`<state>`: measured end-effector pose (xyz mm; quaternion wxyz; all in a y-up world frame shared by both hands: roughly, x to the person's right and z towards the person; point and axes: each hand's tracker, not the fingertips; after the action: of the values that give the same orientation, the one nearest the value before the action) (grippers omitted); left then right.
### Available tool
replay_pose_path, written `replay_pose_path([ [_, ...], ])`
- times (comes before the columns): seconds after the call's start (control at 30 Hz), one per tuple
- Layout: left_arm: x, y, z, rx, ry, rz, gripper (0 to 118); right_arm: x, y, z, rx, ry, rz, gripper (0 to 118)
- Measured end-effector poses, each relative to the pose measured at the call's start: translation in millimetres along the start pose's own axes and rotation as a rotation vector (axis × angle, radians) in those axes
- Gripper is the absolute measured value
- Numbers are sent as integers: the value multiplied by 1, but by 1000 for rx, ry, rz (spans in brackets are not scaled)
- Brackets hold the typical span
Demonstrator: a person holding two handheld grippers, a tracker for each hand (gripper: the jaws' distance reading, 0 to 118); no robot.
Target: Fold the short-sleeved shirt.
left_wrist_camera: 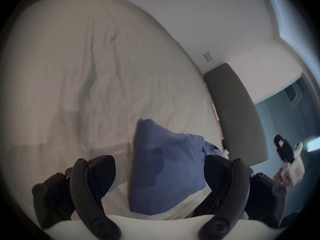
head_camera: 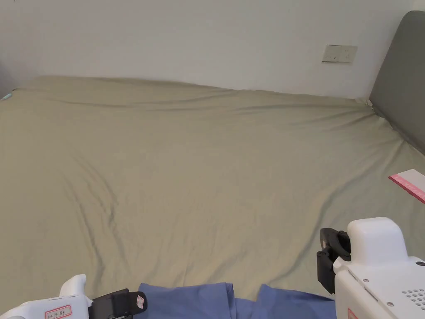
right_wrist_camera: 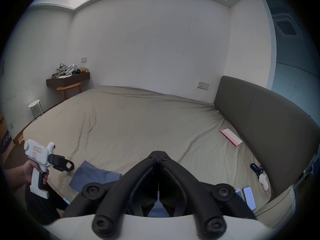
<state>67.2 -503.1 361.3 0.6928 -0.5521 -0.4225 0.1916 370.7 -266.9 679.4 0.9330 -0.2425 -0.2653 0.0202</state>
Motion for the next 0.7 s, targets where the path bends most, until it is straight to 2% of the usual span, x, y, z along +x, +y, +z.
replay_pose_path([
  [0.17, -24, -8, -43, -95, -206, 188, 102, -2, -5, 0, -21, 0, 2, 2],
  [0.27, -20, -6, -55, -70, -254, 251, 94, 1, -6, 0, -28, -2, -3, 2],
  [0.3, -16, -9, -59, -84, -205, 255, 70, 2, -6, 0, -30, -2, -4, 2],
  [0.33, -13, -10, -64, -81, -127, 205, 21, 2, -6, 0, -31, -5, -2, 2],
  [0.37, -9, -12, -70, -93, -45, 139, 15, 2, -6, -1, -33, -8, 1, 2],
  [0.4, -5, -14, -72, -125, 2, 84, 15, 2, -6, -2, -35, -9, 3, 2],
  [0.43, 8, -15, -66, -91, -32, 53, 15, 2, -6, -3, -37, -9, 3, 2],
  [0.5, 23, -14, -62, -88, 45, -21, 15, 2, -5, -4, -37, -5, 1, 3],
  [0.6, 44, -14, -51, -56, 139, -205, 15, 0, -4, -6, -36, -1, 7, 2],
  [0.7, 59, -13, -40, -28, 158, -310, 15, -2, -3, -7, -37, 4, 14, 2],
])
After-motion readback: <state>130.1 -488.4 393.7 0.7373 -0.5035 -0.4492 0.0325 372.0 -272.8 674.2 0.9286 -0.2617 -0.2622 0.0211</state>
